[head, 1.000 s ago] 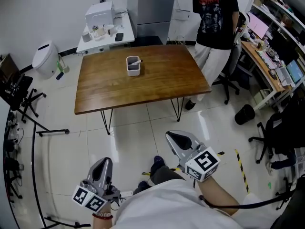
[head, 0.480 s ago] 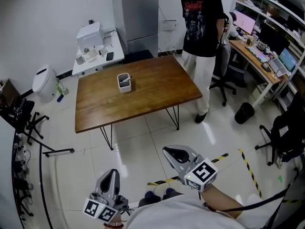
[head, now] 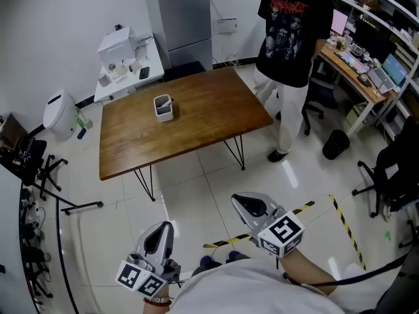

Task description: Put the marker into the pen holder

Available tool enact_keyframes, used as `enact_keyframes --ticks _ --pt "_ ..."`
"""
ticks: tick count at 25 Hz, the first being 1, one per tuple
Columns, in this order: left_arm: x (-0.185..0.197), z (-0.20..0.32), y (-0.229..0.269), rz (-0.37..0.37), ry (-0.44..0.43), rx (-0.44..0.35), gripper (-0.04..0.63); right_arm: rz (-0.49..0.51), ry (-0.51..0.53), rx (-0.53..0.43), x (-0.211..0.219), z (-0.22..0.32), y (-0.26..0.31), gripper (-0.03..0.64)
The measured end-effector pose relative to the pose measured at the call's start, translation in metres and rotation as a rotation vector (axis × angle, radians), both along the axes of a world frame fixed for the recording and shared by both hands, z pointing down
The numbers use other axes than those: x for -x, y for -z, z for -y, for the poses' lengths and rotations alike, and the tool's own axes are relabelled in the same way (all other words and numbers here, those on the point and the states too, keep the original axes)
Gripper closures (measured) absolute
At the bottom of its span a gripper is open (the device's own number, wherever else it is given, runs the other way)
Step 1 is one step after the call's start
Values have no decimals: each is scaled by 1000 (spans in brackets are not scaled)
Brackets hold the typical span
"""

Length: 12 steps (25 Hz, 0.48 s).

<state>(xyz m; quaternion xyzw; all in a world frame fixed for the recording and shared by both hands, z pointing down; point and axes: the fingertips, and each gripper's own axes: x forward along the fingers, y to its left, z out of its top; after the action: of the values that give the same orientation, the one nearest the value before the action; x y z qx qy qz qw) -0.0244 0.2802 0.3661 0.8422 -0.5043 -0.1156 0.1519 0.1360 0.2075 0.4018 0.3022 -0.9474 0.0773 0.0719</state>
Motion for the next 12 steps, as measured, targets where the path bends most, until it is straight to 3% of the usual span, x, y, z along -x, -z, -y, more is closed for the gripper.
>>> enact_keyframes --ticks 12 --pt "7 -2 0 -13 54 -17 595 14 33 -43 3 9 13 617"
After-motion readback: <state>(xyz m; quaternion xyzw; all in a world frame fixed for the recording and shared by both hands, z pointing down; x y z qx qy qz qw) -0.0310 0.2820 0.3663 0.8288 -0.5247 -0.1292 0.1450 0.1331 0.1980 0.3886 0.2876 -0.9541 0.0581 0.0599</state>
